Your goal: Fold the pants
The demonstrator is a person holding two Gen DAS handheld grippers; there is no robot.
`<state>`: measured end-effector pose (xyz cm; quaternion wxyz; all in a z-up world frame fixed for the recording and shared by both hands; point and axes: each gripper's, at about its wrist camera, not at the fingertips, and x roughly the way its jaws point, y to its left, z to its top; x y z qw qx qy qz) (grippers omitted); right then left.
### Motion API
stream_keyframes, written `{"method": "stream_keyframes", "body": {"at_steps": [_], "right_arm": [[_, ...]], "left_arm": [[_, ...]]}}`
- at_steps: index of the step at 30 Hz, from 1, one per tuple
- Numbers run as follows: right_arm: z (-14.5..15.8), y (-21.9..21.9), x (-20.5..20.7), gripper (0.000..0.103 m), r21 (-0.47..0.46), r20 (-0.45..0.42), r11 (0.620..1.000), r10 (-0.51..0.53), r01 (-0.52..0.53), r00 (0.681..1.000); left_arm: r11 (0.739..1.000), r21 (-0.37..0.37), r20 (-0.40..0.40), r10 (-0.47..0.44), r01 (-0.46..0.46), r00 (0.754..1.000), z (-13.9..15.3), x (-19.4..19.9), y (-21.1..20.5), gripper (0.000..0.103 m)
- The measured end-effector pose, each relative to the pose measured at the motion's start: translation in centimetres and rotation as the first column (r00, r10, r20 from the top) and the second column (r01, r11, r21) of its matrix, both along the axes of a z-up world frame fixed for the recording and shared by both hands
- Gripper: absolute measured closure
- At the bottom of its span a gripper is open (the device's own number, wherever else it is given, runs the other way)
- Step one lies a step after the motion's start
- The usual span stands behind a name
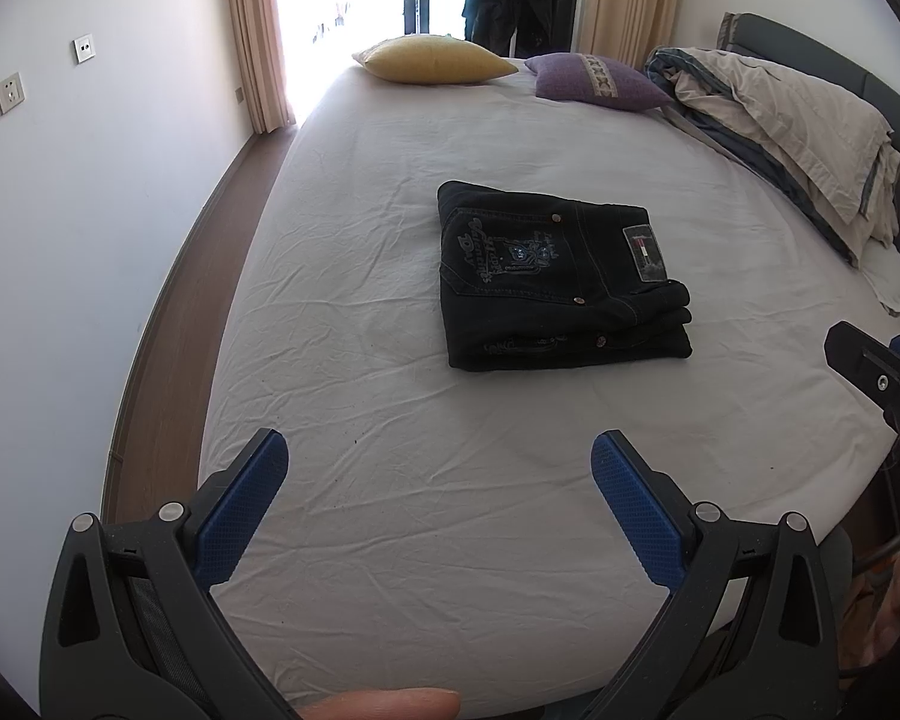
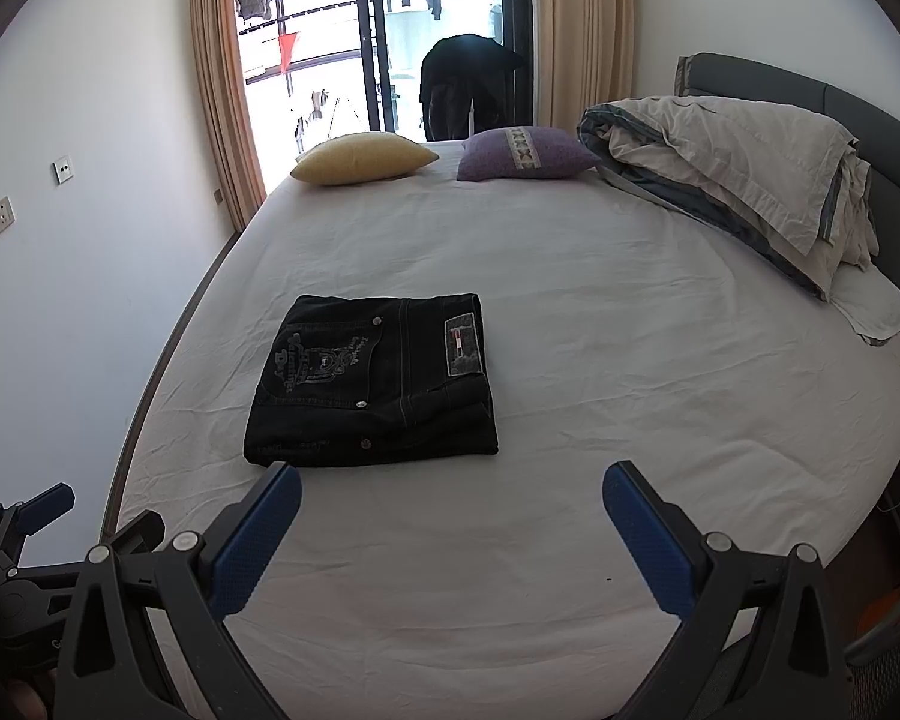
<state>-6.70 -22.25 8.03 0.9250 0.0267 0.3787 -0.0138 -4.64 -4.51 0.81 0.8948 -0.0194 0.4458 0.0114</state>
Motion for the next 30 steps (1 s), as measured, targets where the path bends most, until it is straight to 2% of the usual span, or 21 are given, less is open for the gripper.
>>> {"method": "stream_keyframes", "body": {"at_steps": [21,30], "right_arm": [[-0.3,-0.2,0.0,0.0,0.0,-0.007,1.0,0.003,-0.003,1.0],[-1.6,-0.5,-0.6,0.0,0.006,-0.018,1.0,0.006,-0.005,1.0]], "left_arm": [[1.0,0.0,-0.004,-0.005,0.005,1.0,-0.5,-0.1,0.4,0.0],[1.0,-0.006,-0.015,0.001,-0.001,1.0,-0.7,-0.2,0.8,0.0]]}}
